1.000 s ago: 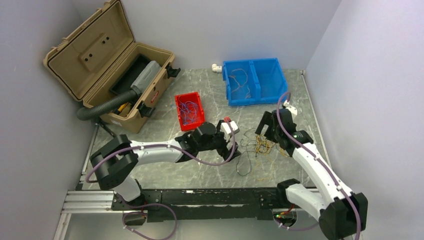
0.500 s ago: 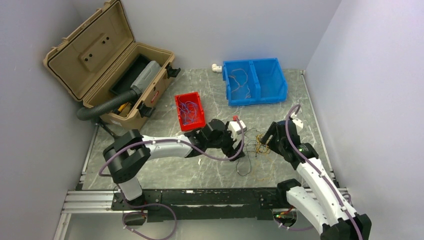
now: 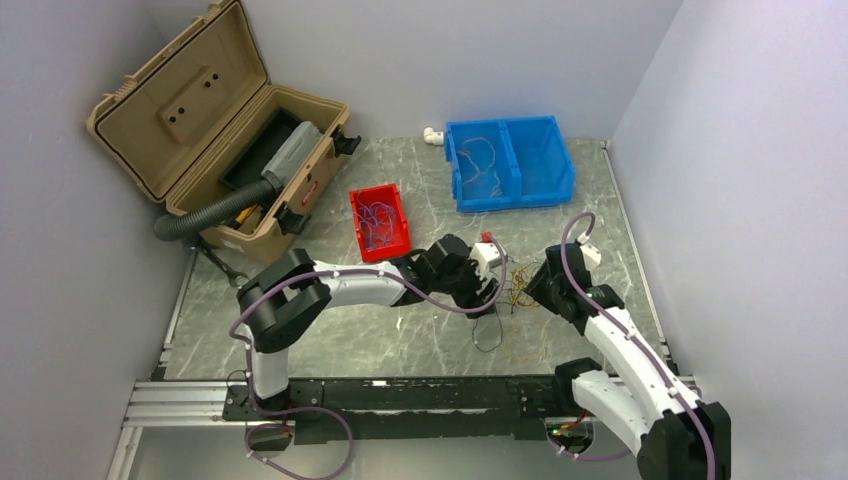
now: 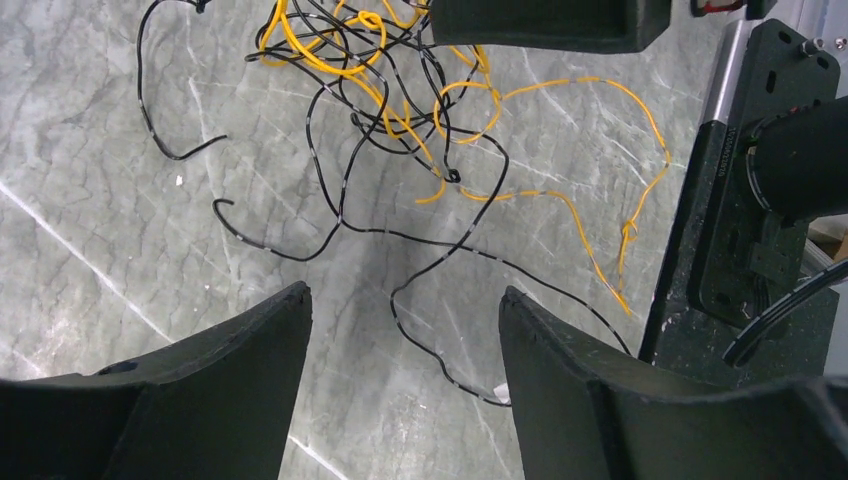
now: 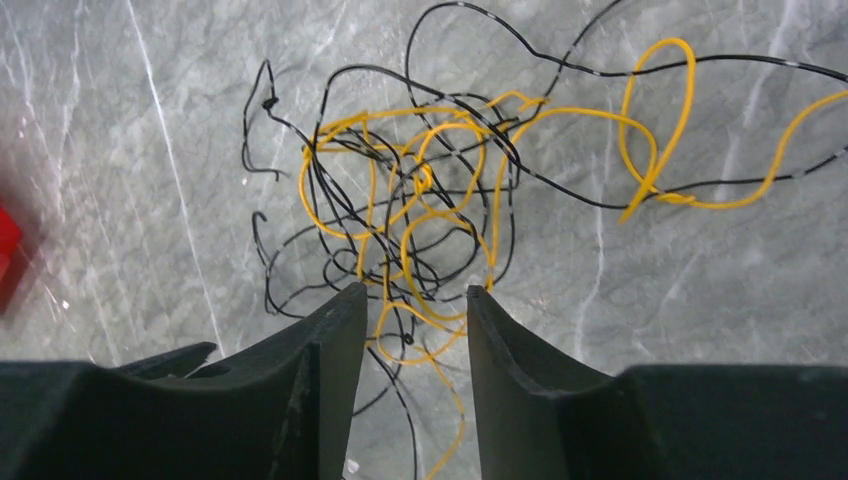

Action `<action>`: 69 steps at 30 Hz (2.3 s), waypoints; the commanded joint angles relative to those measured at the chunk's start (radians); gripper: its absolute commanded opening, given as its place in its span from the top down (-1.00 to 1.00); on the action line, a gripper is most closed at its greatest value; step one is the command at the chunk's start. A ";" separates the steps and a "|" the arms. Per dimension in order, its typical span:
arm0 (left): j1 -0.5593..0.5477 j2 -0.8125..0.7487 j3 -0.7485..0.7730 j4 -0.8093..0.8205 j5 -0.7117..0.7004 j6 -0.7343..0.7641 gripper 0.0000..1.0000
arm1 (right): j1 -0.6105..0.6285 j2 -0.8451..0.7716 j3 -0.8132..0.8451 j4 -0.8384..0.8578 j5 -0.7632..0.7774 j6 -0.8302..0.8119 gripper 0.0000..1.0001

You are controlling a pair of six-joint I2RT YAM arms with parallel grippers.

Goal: Untangle the cables
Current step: Untie the cable.

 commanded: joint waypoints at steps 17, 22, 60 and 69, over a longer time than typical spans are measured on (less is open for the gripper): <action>-0.028 0.117 0.226 -0.221 0.006 0.076 1.00 | -0.021 -0.017 0.102 -0.014 0.107 0.005 1.00; -0.002 -0.051 0.084 -0.162 -0.143 0.045 1.00 | -0.023 -0.069 0.161 -0.063 0.181 -0.002 1.00; 0.343 -1.003 -0.413 -0.468 -0.681 -0.290 1.00 | -0.038 -0.079 0.357 -0.186 0.394 0.052 1.00; 0.420 -1.194 -0.440 -0.669 -0.959 -0.539 1.00 | -0.048 -0.150 0.361 -0.306 0.637 0.235 1.00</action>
